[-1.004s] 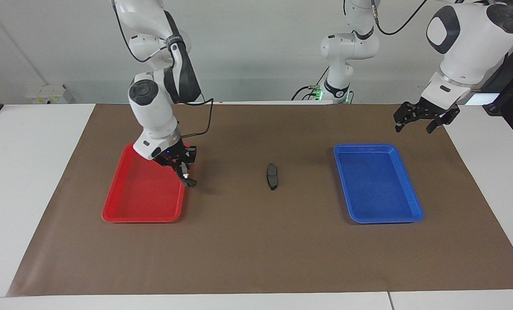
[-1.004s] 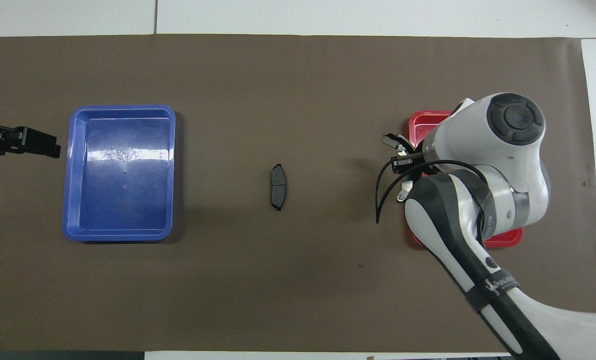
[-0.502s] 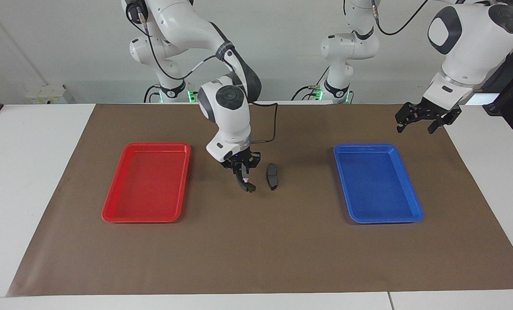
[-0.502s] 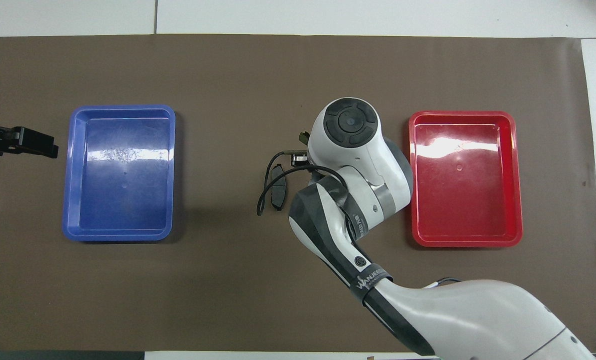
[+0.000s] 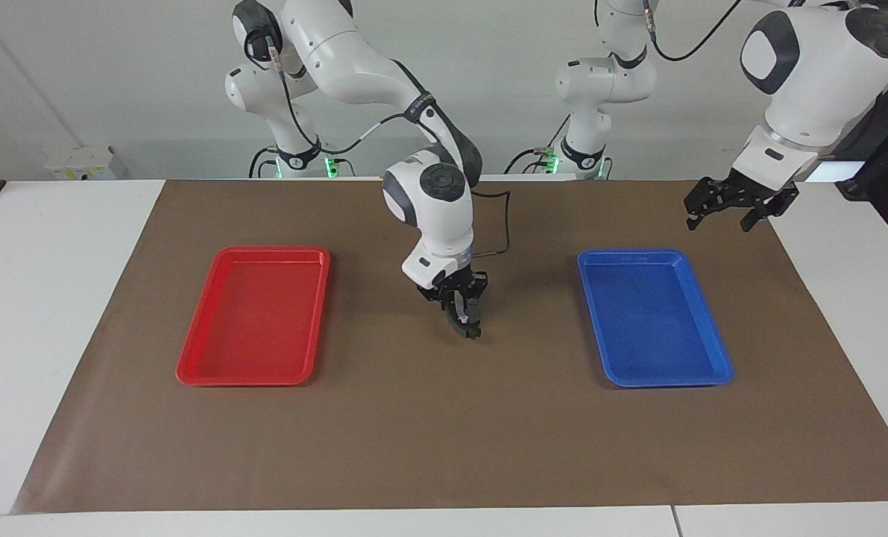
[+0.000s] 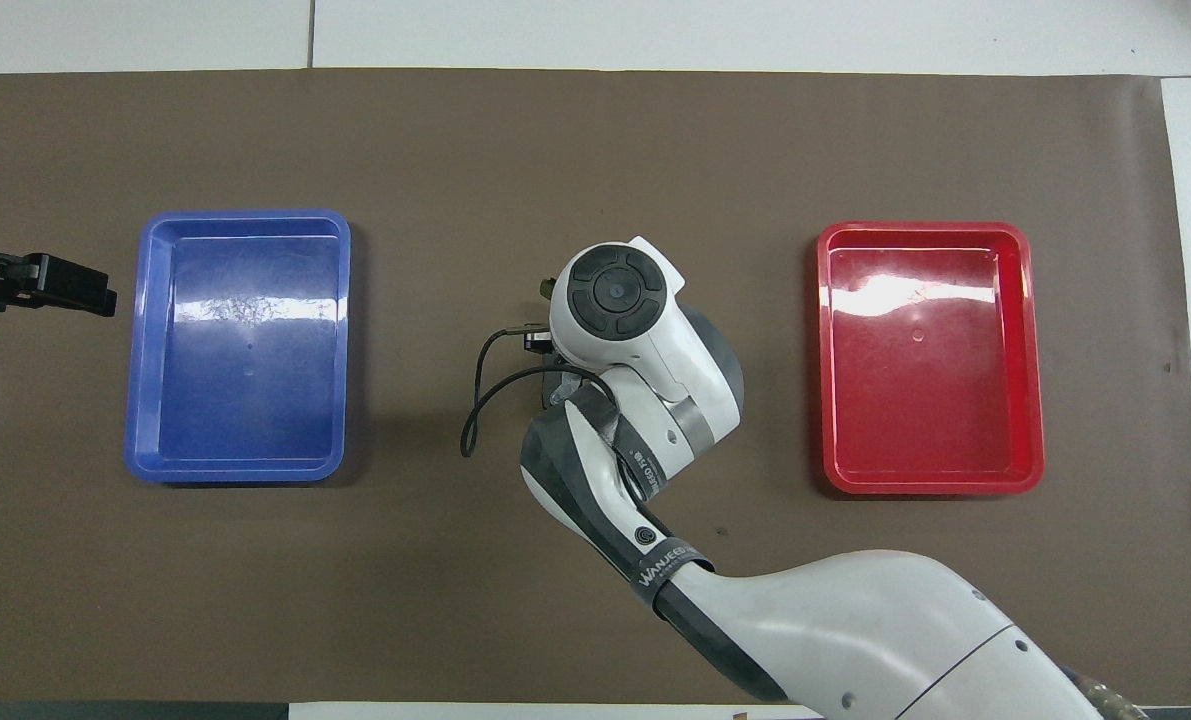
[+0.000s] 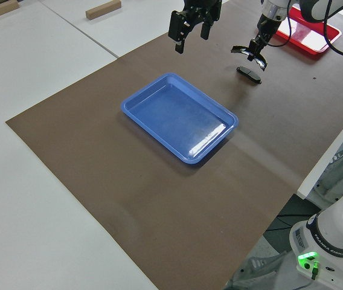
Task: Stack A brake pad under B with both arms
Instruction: 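Carry the held pad above the pad on the table with the right gripper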
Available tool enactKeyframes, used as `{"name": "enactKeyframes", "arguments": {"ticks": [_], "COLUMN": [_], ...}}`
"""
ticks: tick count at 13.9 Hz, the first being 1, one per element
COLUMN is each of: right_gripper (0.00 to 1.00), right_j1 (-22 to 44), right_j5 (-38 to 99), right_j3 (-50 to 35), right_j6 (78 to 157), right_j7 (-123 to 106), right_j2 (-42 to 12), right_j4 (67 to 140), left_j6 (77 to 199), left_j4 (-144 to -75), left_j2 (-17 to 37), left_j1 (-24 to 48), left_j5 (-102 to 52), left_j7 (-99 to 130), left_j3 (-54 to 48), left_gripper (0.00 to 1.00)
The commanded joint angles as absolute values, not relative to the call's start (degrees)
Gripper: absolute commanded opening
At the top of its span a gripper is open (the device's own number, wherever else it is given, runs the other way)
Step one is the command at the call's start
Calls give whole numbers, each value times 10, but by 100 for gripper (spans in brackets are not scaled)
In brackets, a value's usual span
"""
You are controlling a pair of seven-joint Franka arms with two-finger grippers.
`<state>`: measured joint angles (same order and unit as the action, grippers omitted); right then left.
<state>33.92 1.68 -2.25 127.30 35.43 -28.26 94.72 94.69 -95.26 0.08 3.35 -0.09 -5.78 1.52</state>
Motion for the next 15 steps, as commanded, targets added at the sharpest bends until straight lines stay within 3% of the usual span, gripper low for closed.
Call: {"name": "enactKeyframes", "arguments": {"ticks": [1, 15], "right_gripper": [0, 1], "right_j1": [352, 359], "right_j5": [17, 17], "right_j3": [-21, -21], "right_j6": [1278, 1309], "right_j7": [362, 390], "right_j2": [-284, -273], "right_j4": [958, 998], "left_j6": [954, 954], "left_j4": [-969, -969], "left_j2": [-13, -13], "left_j1": [28, 28], "left_j5": [-8, -8], "left_j7": [-62, -62], "left_j3": [14, 14], "left_gripper": [100, 100]}}
